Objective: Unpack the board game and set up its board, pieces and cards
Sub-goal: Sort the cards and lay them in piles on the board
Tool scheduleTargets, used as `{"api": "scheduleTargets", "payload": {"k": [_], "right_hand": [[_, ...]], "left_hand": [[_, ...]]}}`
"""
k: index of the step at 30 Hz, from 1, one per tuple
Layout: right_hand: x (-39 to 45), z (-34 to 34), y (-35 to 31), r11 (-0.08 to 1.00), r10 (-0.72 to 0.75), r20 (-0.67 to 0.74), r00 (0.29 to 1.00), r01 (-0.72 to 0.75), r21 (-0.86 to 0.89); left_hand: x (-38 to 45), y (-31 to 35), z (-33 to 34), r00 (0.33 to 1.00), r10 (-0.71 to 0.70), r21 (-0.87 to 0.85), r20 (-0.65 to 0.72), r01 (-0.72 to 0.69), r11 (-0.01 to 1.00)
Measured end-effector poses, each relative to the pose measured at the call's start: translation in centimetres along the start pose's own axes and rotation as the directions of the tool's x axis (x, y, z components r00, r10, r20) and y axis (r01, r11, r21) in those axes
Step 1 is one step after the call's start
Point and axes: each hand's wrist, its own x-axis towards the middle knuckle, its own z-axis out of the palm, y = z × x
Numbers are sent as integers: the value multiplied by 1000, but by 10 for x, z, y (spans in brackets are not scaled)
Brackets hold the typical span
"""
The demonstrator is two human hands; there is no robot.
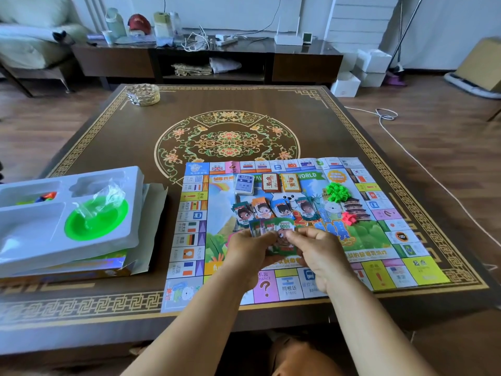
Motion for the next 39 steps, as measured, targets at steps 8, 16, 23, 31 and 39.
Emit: {"api": "scheduleTargets", "payload": {"k": [8, 16, 23, 31, 39], "right_hand": [[-1, 1, 0, 1000, 3, -3, 1000, -3, 20], [-1, -2, -2, 1000, 9, -11, 1000, -9, 7], [-11, -2, -11, 999, 10, 42, 999, -12, 48], [-5, -3, -8, 994, 65, 94, 993, -73, 82], [-3, -2, -6, 995, 74, 91, 993, -79, 56]], "left_hand": [[1, 1, -1, 999, 3, -29, 50, -1, 1000], [4, 0, -1, 997, -42, -24, 69, 44, 999], [6, -1, 0, 999, -28, 9, 40, 28, 1000], [7, 1, 0, 998, -29, 18, 54, 28, 999], [5, 0, -1, 993, -55, 9, 106, 55, 998]]}}
